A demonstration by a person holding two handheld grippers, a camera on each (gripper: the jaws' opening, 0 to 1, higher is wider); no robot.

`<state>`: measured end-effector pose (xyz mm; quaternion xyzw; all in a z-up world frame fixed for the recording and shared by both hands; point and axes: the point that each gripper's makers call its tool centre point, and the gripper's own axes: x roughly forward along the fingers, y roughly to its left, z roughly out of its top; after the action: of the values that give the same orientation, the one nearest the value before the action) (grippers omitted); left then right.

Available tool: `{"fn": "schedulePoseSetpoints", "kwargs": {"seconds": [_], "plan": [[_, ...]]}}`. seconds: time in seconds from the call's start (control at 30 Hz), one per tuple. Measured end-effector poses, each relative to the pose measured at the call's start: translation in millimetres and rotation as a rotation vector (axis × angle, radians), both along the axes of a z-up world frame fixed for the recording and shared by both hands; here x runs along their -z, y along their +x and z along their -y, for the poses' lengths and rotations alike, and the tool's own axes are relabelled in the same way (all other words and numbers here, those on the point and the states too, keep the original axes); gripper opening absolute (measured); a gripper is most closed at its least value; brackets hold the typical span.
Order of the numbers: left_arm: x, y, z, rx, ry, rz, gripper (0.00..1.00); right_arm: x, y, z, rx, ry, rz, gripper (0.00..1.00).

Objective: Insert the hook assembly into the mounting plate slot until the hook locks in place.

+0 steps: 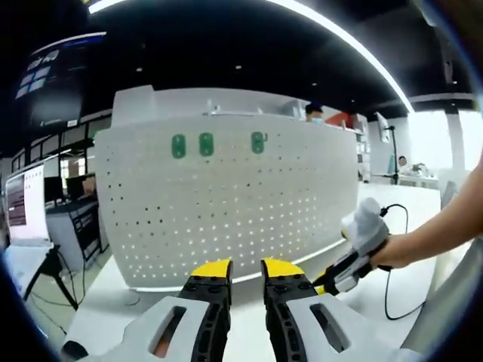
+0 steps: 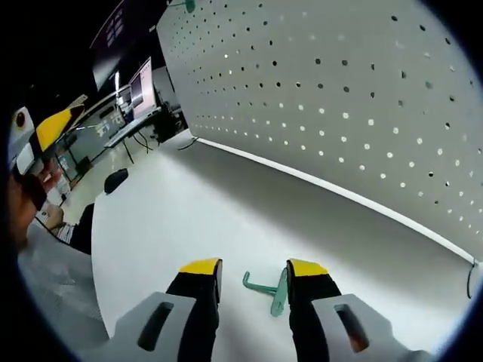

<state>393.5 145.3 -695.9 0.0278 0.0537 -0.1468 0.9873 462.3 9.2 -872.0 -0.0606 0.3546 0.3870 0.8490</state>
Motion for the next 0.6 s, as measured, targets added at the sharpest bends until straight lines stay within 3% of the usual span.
{"fn": "schedulePoseSetpoints", "kwargs": {"seconds": [0.6], "plan": [[3.0, -1.9, 4.8, 0.017, -0.001, -0.008, 0.15, 2.1, 3.1, 14.6, 0.016, -0.136, 0.081, 0.14]]}}
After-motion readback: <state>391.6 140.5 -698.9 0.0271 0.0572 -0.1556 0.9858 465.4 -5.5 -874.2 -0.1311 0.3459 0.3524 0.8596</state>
